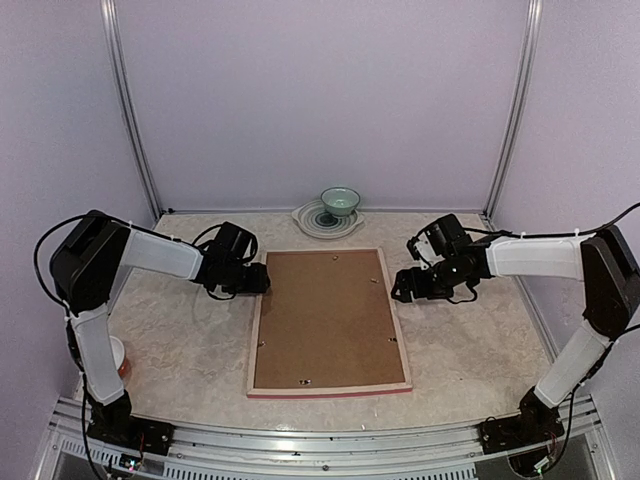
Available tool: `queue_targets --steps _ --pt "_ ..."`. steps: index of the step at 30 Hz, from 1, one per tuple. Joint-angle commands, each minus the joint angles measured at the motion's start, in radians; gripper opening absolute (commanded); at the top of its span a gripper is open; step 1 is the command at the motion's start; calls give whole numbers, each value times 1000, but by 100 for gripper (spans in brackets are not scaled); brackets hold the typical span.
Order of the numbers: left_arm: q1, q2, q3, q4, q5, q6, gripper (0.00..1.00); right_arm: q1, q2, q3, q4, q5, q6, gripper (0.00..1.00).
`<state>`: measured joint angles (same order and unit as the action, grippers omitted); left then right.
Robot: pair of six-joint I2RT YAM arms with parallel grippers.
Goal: Put the photo into the frame
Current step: Press the fastener onto the backboard.
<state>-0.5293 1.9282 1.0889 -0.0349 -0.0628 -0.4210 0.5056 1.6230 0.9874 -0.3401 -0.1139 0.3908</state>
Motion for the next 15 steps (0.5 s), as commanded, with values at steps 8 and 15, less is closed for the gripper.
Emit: queue_targets --steps 8,15 --pt "-17 29 15 -52 -22 -14 54 -22 -40 -27 27 -12 -4 89" --pt "-22 -16 12 -28 -32 -12 53 -27 -42 -33 32 -15 -6 89"
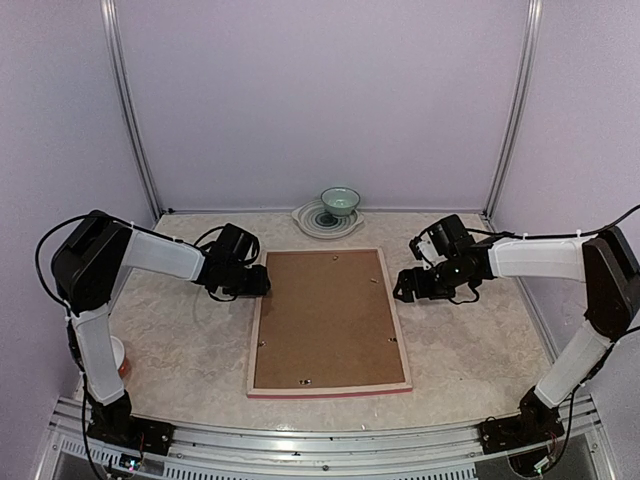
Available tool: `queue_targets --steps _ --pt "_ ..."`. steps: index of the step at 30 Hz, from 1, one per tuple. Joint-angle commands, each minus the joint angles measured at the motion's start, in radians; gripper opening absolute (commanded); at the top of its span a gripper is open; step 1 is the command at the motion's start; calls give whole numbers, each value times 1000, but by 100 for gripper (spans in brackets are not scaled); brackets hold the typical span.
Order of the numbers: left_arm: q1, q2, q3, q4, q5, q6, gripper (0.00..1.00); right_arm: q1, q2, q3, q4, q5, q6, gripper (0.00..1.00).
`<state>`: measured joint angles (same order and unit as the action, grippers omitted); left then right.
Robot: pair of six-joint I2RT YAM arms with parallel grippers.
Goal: Put the photo into the frame
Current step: Press the fastener onto the backboard.
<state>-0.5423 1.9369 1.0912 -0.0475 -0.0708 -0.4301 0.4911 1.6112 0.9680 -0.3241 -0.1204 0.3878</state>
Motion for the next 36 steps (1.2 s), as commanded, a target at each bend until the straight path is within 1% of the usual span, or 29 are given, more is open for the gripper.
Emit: queue_targets --steps 1,10,18,36 --pt "-8 -33 10 -14 -26 -1 53 -12 -31 -12 16 -10 -3 89" --pt "5 -60 15 -5 -32 -7 53 -14 -31 -20 18 -14 -3 89" --pt "7 -1 43 -52 -37 -10 53 -16 -30 -22 18 -16 -3 89" --pt "-1 29 74 -116 -59 6 52 -17 -22 -8 11 -22 -6 89"
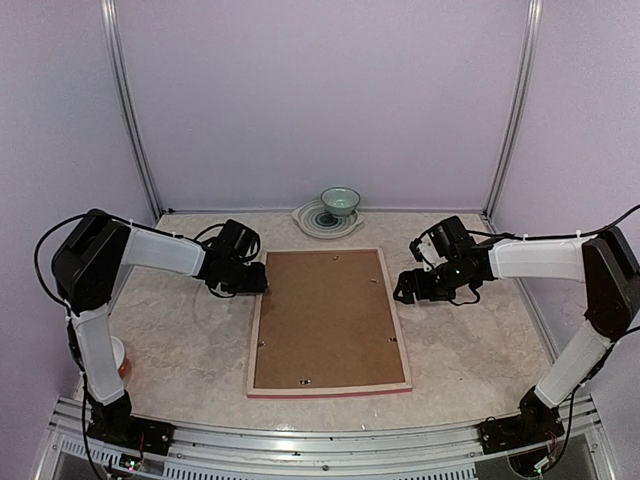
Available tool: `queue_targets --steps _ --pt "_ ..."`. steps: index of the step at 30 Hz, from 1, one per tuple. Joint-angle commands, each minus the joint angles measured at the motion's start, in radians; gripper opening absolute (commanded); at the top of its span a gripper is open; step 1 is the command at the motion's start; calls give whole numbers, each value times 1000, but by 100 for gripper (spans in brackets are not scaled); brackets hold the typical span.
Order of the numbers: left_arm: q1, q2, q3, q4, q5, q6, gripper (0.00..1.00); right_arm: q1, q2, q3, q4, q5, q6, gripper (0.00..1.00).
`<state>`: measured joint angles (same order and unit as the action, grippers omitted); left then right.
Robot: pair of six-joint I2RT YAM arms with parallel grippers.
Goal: Put the photo into the frame
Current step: Press the fastener onto the backboard.
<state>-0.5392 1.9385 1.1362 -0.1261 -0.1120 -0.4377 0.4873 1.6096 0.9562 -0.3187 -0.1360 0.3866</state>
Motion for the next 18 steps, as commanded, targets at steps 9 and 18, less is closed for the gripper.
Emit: queue_targets --steps 9,18 --pt "-17 59 60 -77 -31 28 52 -15 -23 6 5 -4 -8 89" --pt "-30 38 41 -62 -28 31 52 -17 -24 -4 10 -8 -8 89"
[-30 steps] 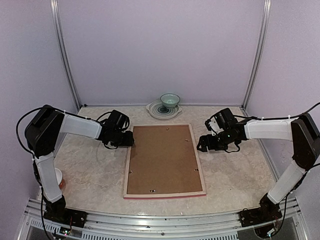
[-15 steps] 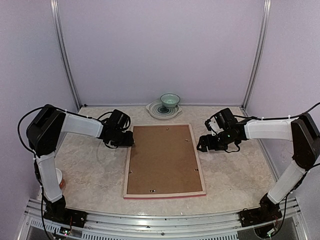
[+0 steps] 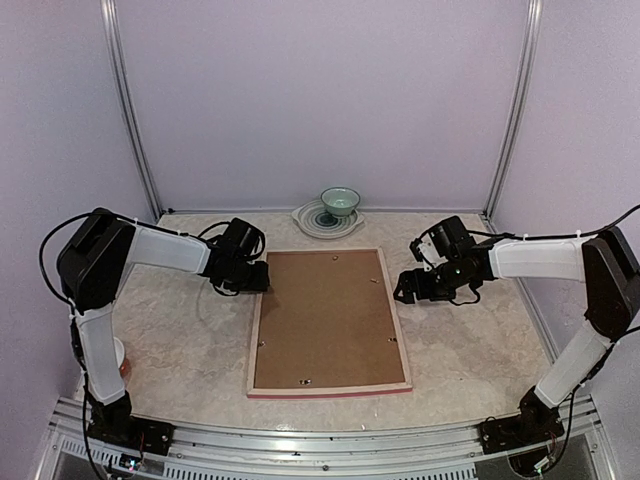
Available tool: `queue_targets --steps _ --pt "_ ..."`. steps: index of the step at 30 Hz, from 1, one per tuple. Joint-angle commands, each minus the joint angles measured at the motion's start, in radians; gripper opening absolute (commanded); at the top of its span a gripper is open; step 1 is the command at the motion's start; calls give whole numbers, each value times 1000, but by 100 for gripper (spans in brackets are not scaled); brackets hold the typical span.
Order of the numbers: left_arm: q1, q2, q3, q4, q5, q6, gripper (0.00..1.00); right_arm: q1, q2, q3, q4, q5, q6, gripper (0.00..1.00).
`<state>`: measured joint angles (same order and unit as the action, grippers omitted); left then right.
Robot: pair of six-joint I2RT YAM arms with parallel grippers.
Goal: Put the photo into the frame
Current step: Press the fastener onto the backboard.
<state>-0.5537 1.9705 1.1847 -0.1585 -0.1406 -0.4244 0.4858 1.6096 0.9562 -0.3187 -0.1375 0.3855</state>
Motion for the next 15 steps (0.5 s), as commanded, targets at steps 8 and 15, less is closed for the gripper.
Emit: queue_targets --steps 8,15 --pt "-14 -5 -17 -44 -16 9 52 -18 -29 -7 14 -7 -7 89" --pt "-5 -5 -26 -44 -48 -2 47 -19 -30 -16 17 -7 -7 89"
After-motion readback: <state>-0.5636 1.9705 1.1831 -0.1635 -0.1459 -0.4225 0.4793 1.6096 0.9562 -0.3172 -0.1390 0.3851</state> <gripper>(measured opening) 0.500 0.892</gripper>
